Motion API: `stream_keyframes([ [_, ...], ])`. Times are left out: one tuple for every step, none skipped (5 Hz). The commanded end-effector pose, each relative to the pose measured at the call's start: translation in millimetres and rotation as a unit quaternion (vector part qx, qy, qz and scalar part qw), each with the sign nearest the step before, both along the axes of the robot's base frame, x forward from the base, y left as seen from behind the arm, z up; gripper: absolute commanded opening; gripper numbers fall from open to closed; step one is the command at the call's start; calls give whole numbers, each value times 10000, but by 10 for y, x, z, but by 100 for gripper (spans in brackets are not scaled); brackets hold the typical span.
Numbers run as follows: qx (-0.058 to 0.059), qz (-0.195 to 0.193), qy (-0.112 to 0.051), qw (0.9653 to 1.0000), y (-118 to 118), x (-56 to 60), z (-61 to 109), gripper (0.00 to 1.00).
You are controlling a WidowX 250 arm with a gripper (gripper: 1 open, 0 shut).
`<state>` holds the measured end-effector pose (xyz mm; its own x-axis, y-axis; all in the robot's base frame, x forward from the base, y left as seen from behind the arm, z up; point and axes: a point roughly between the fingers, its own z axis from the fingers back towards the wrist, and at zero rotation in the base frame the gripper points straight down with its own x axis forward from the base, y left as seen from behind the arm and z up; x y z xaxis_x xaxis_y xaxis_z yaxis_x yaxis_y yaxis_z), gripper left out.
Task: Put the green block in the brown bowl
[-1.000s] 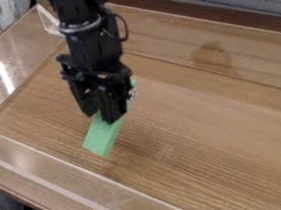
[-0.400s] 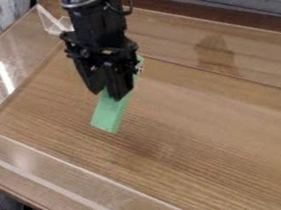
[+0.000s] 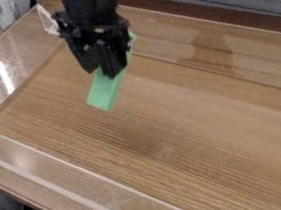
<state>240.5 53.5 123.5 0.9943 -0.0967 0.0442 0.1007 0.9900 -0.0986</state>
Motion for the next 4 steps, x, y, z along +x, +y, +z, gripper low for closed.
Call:
stream_keyframes([
  [124, 80, -510, 9986, 76, 158, 252, 0],
  [154, 92, -636, 9978, 161, 243, 203, 0],
  [205, 62, -691, 9974, 215, 277, 93, 0],
  [251, 17, -719, 9971, 240, 296, -20, 0],
])
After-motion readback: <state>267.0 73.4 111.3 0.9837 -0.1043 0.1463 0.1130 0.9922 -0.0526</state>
